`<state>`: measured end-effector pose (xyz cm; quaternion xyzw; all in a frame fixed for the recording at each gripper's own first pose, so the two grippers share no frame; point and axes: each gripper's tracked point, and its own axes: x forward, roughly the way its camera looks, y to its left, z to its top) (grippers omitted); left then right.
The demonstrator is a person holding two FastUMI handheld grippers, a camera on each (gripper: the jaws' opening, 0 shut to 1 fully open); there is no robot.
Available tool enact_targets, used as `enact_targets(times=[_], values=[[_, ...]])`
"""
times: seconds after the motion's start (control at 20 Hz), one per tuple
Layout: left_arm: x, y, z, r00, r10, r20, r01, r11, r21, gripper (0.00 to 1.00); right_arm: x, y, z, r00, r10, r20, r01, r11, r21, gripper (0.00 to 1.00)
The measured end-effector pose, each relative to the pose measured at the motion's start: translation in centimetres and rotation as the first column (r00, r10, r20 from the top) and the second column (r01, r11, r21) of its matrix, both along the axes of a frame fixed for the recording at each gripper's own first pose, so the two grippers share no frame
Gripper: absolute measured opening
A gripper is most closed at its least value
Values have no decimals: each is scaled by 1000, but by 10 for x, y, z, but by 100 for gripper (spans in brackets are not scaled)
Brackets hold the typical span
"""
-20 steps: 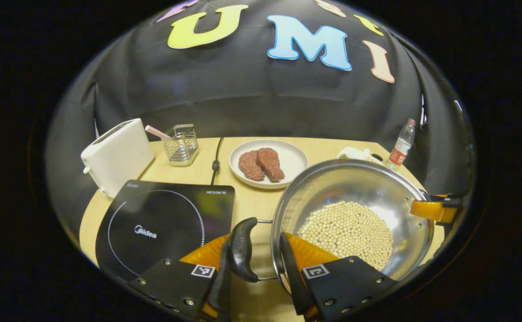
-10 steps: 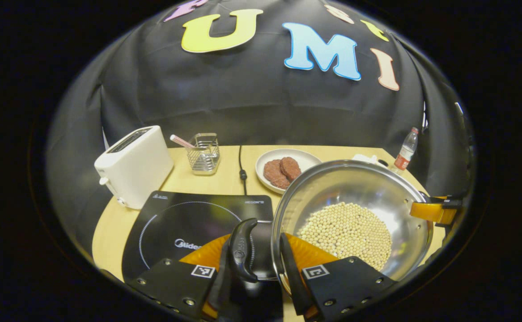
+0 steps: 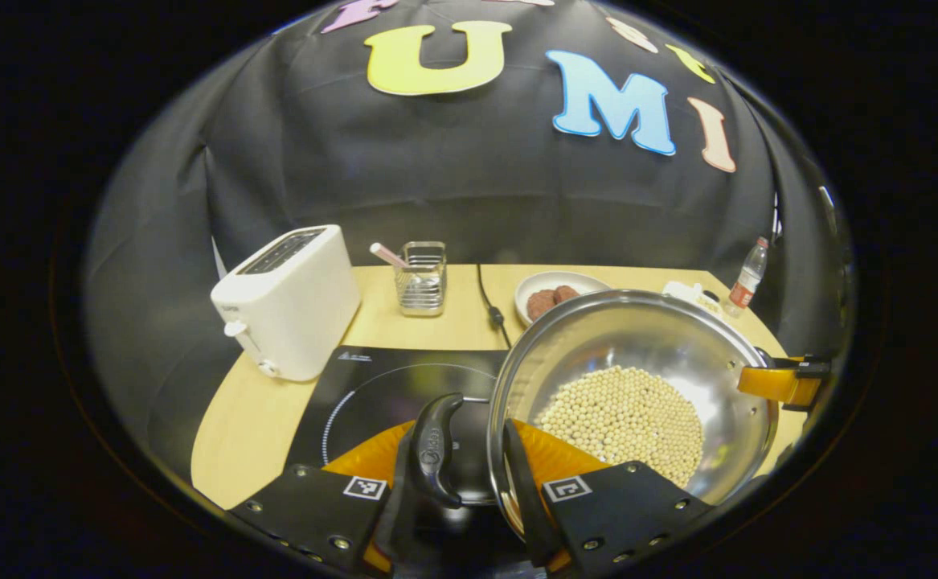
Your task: First push the handle of the pot to place it horizontally, then grasp the pot with both hands and set it on the induction cooktop.
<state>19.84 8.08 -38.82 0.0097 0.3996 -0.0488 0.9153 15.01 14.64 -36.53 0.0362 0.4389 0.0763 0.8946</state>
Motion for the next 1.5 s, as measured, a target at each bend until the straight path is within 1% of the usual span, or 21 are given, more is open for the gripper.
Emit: enact_targets(times=[0.05,0.1,0.15,0.25,0.3,0.35,0.4,0.45,0.55,0.6,0.7,0.75,0.8,0.9,0.95,1.0,1.1,1.2,1.25,1.4,1.5], values=[[0,10,-1,1000,5,-2,-5,1000,3,58,0,10,0,1000,5,-1,-5,1000,5,40],[0,20,0,1000,11,-1,-11,1000,6,55,-1,18,0,1000,9,-1,-9,1000,9,39],[-2,30,1,1000,16,-1,-16,1000,8,58,0,27,-1,1000,12,0,-12,1000,13,39],[-1,47,0,1000,23,2,-23,1000,14,55,-2,44,-1,1000,17,0,-17,1000,20,39],[0,56,-1,1000,25,2,-25,1000,16,58,-3,51,-3,1000,18,-2,-18,1000,23,43],[0,64,-2,1000,28,2,-28,999,18,55,-3,60,-3,1000,21,-3,-21,999,25,39],[1,72,-2,999,33,4,-33,999,19,58,-3,66,-5,1000,21,-5,-21,999,29,40],[2,80,-4,999,37,6,-37,999,20,53,-3,73,-6,1000,22,-6,-21,999,32,39],[3,95,-7,999,41,4,-41,999,22,55,-2,87,-8,1000,22,-6,-22,999,34,43],[6,104,-9,999,41,0,-41,999,23,53,-2,94,-10,1000,21,-10,-20,999,36,39],[11,117,-14,999,36,-3,-36,999,31,58,-4,106,-15,1000,14,-24,-13,999,43,39],[14,122,-15,1000,31,-3,-30,999,36,55,-3,112,-15,1000,10,-27,-9,999,46,39],[17,127,-14,1000,25,-2,-25,999,39,55,-2,116,-16,1000,3,-29,-2,999,47,39],[25,136,-15,1000,18,-1,-18,999,41,55,0,124,-17,1000,-1,-26,3,999,47,46],[26,139,-16,1000,15,0,-15,999,44,58,0,128,-18,1000,-3,-29,5,999,48,43],[27,143,-16,1000,12,0,-12,999,44,55,1,131,-18,1000,-5,-27,6,999,48,39],[27,149,-21,1000,16,-5,-16,999,36,58,3,135,-16,1000,-1,-20,2,999,41,43],[26,154,-23,1000,25,-7,-25,999,25,57,4,139,-16,1000,1,-13,0,999,37,43],[27,155,-25,1000,27,-8,-27,999,22,56,5,140,-16,1000,0,-14,1,999,37,39],[29,157,-32,1000,23,-13,-23,1000,19,58,7,143,-17,1000,-2,-18,3,999,37,40],[29,158,-32,1000,19,-11,-19,1000,16,53,8,143,-18,1000,-5,-17,6,999,39,41]])
